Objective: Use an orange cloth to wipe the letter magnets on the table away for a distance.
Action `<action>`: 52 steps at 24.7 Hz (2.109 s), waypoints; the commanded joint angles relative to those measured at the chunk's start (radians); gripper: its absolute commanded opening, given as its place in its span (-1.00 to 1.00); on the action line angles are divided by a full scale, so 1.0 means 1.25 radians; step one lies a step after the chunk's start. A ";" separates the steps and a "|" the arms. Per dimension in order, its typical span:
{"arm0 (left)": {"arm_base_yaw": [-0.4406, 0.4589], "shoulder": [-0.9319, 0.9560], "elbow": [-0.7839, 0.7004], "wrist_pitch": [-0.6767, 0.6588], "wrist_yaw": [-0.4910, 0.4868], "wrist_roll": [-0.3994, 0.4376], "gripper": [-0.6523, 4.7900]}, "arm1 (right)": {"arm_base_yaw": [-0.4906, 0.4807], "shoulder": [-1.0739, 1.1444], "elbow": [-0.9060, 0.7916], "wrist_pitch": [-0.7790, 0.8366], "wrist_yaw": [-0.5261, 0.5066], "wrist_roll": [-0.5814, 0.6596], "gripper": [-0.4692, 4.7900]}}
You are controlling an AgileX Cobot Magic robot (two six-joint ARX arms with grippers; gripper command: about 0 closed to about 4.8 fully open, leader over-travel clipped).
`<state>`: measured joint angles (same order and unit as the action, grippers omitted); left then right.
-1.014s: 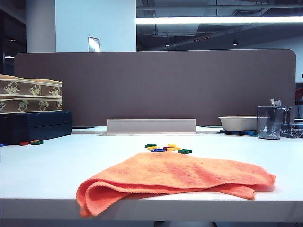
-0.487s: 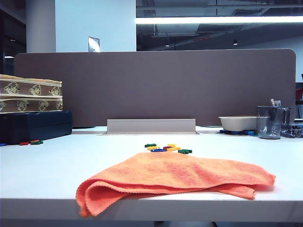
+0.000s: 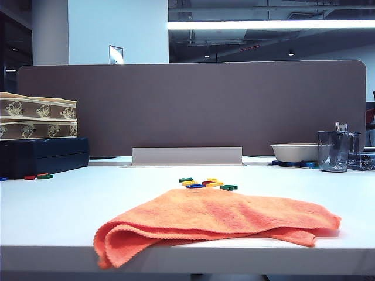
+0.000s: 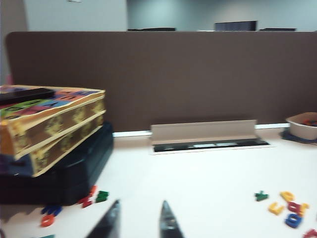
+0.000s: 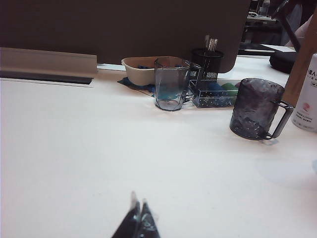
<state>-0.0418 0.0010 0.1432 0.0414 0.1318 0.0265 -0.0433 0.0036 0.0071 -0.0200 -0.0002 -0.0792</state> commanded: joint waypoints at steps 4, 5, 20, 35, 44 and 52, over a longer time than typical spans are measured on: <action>-0.001 0.017 0.027 0.008 0.045 0.004 -0.42 | 0.000 -0.003 -0.006 0.010 0.001 0.001 -0.84; -0.001 0.027 0.036 0.010 0.046 0.008 -0.41 | 0.000 -0.003 -0.006 0.011 0.001 0.001 -0.84; -0.081 0.324 0.110 0.154 0.158 0.042 -0.08 | 0.000 -0.003 -0.006 0.011 0.001 0.001 -0.84; -0.374 0.681 0.163 0.294 0.070 0.128 0.06 | 0.000 -0.003 -0.006 0.011 0.001 0.001 -0.84; -0.472 0.930 0.212 0.425 0.096 0.125 0.35 | 0.000 -0.003 -0.006 0.011 0.001 0.001 -0.84; -0.573 1.113 0.281 0.458 0.096 0.126 0.34 | 0.000 -0.003 -0.006 0.011 0.001 0.001 -0.84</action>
<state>-0.7517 1.3746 0.4786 0.5880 0.2474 0.1841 -0.0433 0.0036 0.0071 -0.0200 -0.0002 -0.0792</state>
